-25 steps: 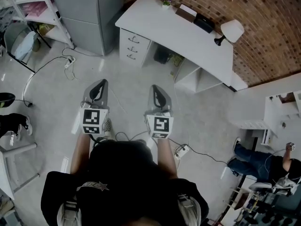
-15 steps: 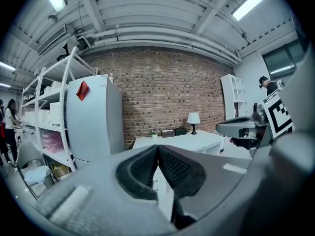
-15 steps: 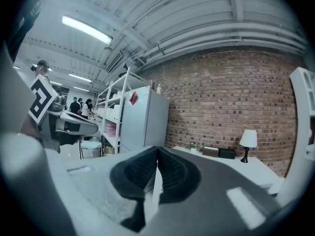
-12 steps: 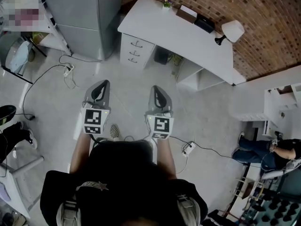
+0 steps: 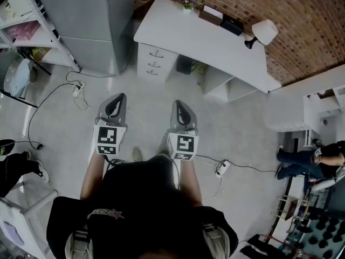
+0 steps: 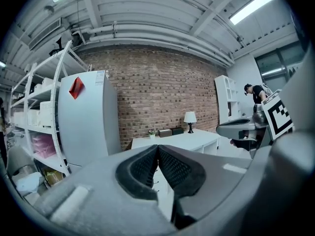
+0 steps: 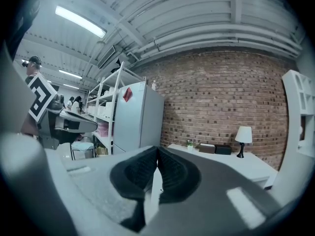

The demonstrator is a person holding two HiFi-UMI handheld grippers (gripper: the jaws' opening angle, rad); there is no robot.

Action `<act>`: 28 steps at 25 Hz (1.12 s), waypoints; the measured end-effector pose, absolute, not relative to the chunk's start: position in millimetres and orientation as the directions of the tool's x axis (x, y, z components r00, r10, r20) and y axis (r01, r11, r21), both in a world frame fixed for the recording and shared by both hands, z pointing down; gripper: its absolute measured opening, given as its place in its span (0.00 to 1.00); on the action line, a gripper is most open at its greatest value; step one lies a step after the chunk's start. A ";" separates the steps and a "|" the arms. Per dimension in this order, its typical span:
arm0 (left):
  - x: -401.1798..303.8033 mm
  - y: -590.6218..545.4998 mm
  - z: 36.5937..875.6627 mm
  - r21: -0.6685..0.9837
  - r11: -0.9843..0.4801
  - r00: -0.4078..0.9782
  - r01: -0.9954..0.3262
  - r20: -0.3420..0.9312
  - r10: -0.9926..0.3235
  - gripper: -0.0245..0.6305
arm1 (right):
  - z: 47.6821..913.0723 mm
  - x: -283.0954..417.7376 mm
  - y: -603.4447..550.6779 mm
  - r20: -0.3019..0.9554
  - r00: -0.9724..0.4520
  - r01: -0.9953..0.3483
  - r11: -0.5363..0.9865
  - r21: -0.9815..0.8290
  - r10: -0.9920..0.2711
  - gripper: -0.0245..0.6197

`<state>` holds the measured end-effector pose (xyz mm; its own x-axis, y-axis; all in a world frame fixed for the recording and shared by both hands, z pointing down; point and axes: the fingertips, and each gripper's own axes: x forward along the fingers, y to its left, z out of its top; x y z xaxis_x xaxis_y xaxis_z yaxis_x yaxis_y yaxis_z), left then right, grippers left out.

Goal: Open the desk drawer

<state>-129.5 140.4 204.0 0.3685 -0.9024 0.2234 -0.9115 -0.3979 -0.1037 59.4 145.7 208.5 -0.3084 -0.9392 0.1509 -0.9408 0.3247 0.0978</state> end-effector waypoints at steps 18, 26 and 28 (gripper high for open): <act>-133.0 -5.5 259.2 -0.082 -0.388 0.344 -0.918 0.321 -0.882 0.05 | 276.9 57.9 -6.2 0.255 -0.332 -0.937 0.349 0.022 -0.908 0.05; -131.0 -100.9 305.2 -0.061 -0.395 0.348 -0.917 0.366 -0.863 0.05 | 342.5 53.6 -97.8 0.359 -0.339 -0.934 0.357 -0.016 -0.870 0.05; -132.3 -118.0 323.2 -0.043 -0.390 0.344 -0.920 0.392 -0.854 0.05 | 359.4 53.1 -115.2 0.379 -0.341 -0.933 0.359 -0.025 -0.860 0.05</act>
<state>-132.3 -118.0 323.2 0.3435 -0.8536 0.3916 -0.9199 -0.3898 -0.0427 53.1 -115.2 359.4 -0.3411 -0.8601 0.3792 -0.9330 0.3591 -0.0249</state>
